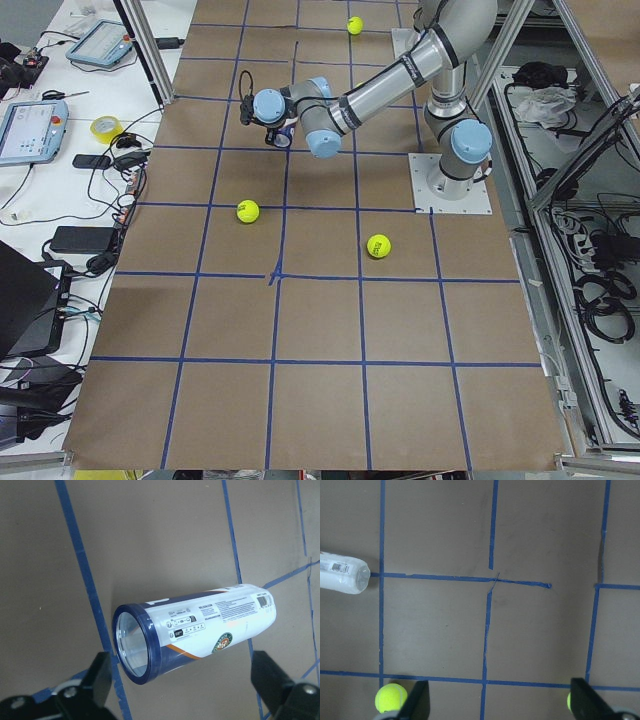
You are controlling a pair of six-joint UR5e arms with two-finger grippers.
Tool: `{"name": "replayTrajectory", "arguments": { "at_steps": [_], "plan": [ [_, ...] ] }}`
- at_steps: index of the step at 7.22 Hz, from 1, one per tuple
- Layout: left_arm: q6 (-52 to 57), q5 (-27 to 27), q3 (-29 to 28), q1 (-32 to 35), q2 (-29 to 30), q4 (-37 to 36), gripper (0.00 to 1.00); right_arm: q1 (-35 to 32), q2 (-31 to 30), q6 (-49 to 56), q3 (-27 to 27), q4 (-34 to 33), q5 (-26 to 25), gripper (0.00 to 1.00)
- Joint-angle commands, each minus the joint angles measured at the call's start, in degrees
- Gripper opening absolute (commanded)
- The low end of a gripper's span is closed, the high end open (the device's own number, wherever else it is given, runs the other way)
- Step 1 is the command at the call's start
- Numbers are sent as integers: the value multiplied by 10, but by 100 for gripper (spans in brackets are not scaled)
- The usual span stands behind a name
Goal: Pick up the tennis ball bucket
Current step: 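Reach the left gripper to the can's open end and grasp it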
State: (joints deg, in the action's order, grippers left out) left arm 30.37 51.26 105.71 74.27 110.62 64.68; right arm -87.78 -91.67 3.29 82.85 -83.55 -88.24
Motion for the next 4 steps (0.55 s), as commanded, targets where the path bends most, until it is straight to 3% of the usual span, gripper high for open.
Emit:
{"name": "replayTrajectory", "arguments": {
  "at_steps": [1, 4],
  "plan": [
    [0, -12, 3, 10, 24, -1, 100, 0, -14, -66, 12, -3, -11, 100],
    [0, -17, 15, 19, 39, 0, 100, 0, -25, -75, 19, 1, -21, 100]
  ]
}}
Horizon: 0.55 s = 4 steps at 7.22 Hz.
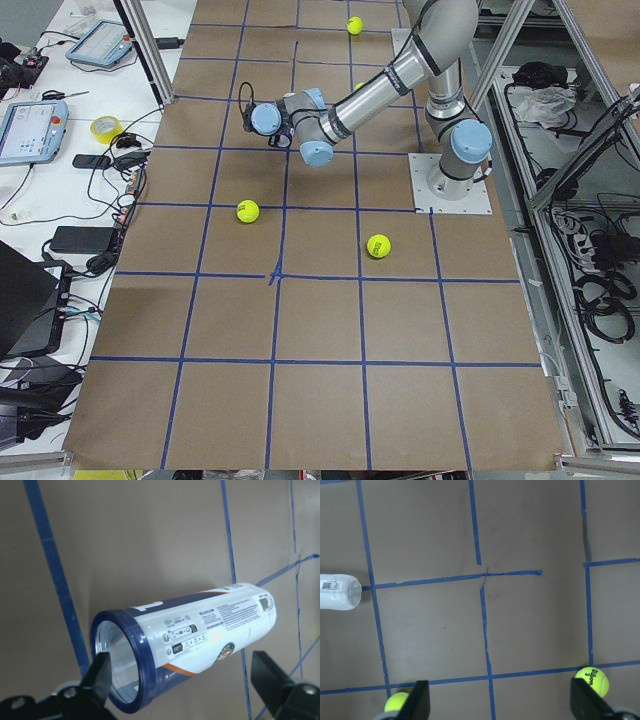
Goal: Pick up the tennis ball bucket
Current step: 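Reach the left gripper to the can's open end and grasp it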
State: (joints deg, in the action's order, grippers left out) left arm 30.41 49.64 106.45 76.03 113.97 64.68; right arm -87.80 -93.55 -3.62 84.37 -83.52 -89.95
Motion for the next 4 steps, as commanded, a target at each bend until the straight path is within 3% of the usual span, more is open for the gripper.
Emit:
{"name": "replayTrajectory", "arguments": {
  "at_steps": [1, 2, 3, 4],
  "plan": [
    [-7, 0, 14, 3, 5, 0, 98, -1, -11, -33, 8, 0, -10, 100],
    [-6, 4, 14, 6, 5, 0, 71, -3, -10, -52, 10, -2, -8, 100],
    [-9, 5, 12, 11, 5, -1, 24, -4, -7, -43, 10, -3, -1, 100],
    [-39, 6, 8, 11, 4, -3, 0, -5, -6, -43, 11, -4, 0, 100]
  ]
}}
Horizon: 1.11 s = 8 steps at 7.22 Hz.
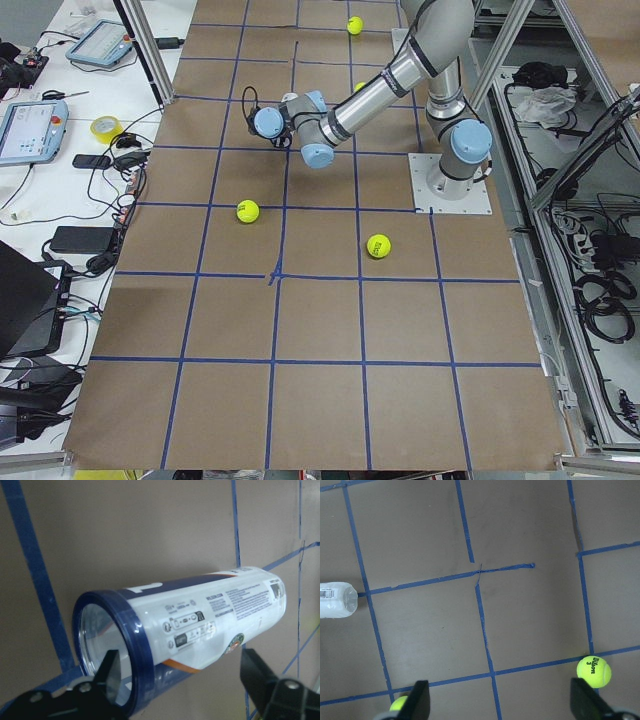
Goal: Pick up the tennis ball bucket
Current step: 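Reach the left gripper to the can's open end and grasp it, then lift the can with the left gripper and rotate it upright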
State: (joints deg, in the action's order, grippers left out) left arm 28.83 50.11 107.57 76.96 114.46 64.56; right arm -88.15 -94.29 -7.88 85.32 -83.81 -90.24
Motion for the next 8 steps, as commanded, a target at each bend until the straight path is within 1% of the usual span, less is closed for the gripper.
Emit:
{"name": "replayTrajectory", "arguments": {
  "at_steps": [1, 2, 3, 4, 5, 6, 7, 8],
  "plan": [
    [-72, 3, -22, 4, -7, 2, 0, -2, 2, 1, 1, -1, 3, 100],
    [-125, 9, -52, 12, -8, 20, 0, -2, 2, 11, 1, -2, 3, 100],
    [-142, 47, -79, 29, -22, 23, 0, -2, 2, 11, 1, -2, 3, 100],
    [-159, 101, -129, 48, -30, 70, 0, -2, 2, 11, 1, -1, 3, 100],
    [-172, 124, -181, 58, -39, 124, 0, -2, 2, 12, 1, -1, 3, 100],
    [-207, 154, -220, 69, -51, 139, 0, -2, 2, 12, 1, -1, 3, 100],
    [-247, 176, -241, 78, -62, 138, 0, -2, 2, 12, 1, -1, 4, 100],
    [-260, 229, -255, 96, -63, 131, 0, -2, 2, 11, 5, -1, 3, 100]
  ]
}}
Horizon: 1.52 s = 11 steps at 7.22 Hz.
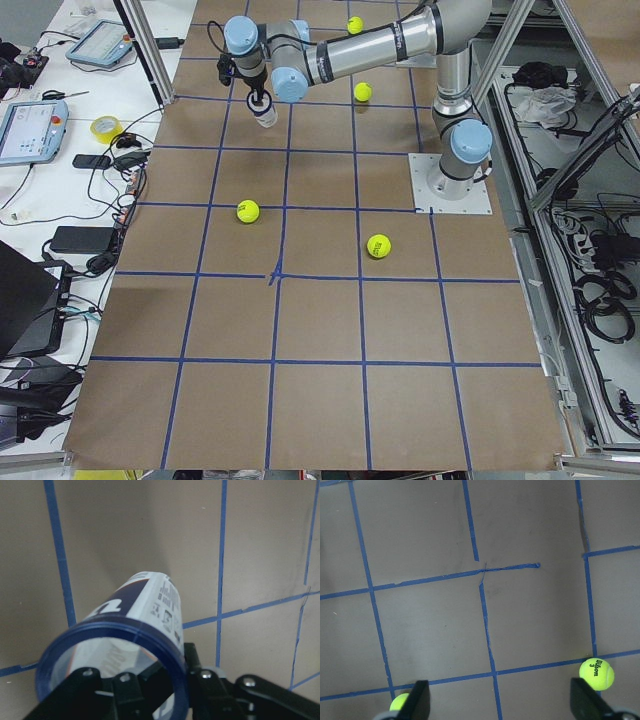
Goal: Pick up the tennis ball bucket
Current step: 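Lift the can with the left gripper and rotate it upright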
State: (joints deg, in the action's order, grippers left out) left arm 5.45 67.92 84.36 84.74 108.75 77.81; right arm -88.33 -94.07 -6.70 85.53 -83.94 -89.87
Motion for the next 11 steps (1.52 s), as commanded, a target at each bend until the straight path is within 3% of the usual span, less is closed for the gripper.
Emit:
{"name": "replayTrajectory", "arguments": {
  "at_steps": [1, 2, 4, 8, 9, 10, 11],
  "plan": [
    [-27, 103, -36, 52, -1, -3, 0, 0, -2, -1, 7, -1, 0, 100],
    [-28, 171, -42, 83, 10, -22, 0, 0, -2, -1, 9, -1, 0, 100],
    [-26, 182, -36, 97, 32, -63, 0, 0, -1, -2, 9, 0, 1, 100],
    [-53, 184, -33, 123, 63, -74, 0, 0, 0, -2, 10, 1, 1, 100],
    [-55, 183, -29, 123, 62, -75, 89, 0, -2, -2, 10, 0, 0, 100],
    [-57, 184, -24, 124, 60, -74, 100, 0, -5, -7, 9, -1, -7, 100],
    [-57, 184, -23, 124, 54, -72, 100, -1, -4, -6, 9, -3, -6, 100]
  ]
}}
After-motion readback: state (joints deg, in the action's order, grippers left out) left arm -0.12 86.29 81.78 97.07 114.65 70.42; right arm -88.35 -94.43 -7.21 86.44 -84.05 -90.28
